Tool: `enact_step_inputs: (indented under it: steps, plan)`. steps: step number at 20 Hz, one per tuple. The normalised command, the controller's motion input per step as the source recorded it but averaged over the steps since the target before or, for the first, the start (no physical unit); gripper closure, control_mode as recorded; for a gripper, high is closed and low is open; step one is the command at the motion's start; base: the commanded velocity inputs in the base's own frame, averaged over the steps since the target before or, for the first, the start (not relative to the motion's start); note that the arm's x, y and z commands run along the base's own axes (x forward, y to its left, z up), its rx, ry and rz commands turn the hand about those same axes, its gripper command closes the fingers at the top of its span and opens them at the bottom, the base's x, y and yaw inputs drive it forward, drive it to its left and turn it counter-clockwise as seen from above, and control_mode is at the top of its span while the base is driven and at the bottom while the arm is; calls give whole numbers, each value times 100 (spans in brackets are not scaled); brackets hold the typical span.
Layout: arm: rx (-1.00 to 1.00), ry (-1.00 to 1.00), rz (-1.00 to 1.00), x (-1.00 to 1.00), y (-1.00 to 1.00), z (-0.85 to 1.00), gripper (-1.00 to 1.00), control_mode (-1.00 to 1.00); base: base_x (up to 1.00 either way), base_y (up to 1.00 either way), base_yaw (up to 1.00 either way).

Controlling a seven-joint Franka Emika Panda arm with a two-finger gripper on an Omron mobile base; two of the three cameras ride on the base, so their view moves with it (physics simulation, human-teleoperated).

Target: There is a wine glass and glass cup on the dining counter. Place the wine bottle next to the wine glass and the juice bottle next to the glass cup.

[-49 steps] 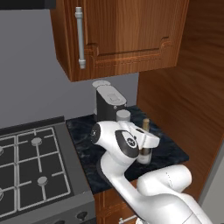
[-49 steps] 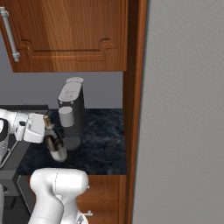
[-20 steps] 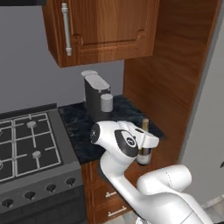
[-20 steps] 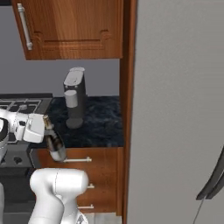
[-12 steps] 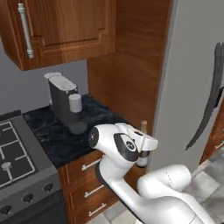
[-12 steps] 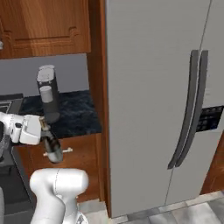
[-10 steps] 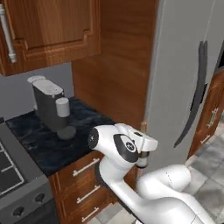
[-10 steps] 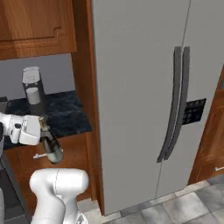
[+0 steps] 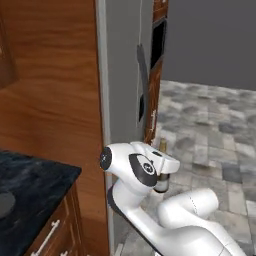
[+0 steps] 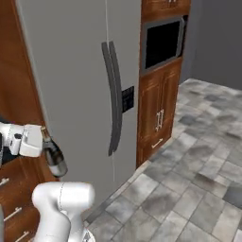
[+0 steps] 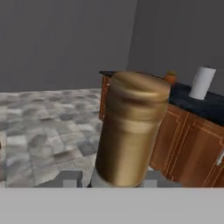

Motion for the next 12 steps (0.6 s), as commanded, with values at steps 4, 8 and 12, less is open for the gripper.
enact_step_inputs:
  steps: [4, 8, 12]
  plan:
    - [0, 0, 0, 0, 0, 0, 100, 100, -7, 16, -84]
    - [0, 0, 0, 0, 0, 0, 100, 100, -2, 14, -88]
    - [0, 0, 0, 0, 0, 0, 100, 100, 0, 12, -91]
